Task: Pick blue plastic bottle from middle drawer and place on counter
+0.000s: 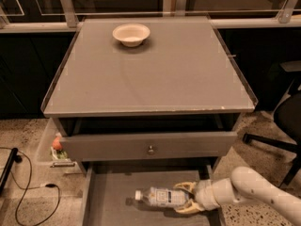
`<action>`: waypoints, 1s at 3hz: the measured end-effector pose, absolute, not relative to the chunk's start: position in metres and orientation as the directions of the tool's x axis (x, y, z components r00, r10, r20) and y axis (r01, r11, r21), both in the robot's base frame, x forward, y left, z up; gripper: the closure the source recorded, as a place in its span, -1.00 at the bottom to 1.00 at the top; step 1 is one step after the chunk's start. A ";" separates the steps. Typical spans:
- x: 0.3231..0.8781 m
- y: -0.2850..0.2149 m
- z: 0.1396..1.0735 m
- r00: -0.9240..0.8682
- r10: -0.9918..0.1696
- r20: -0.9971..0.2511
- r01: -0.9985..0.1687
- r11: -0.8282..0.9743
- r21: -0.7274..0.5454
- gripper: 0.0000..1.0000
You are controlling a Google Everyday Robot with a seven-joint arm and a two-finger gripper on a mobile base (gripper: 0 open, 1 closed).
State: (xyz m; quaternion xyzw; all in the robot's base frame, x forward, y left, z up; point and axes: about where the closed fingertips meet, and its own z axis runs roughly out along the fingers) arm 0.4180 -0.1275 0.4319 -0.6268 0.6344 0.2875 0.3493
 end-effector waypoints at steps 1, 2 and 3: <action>0.390 -0.149 0.485 0.087 -0.564 -0.821 -0.990 0.041 -0.134 1.00; 0.380 -0.168 0.548 0.152 -0.590 -0.793 -0.980 0.017 -0.201 1.00; 0.380 -0.168 0.548 0.152 -0.590 -0.793 -0.980 0.017 -0.201 1.00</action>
Offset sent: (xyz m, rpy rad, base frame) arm -0.0447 -0.0715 0.1982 -0.0437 -0.2233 0.0396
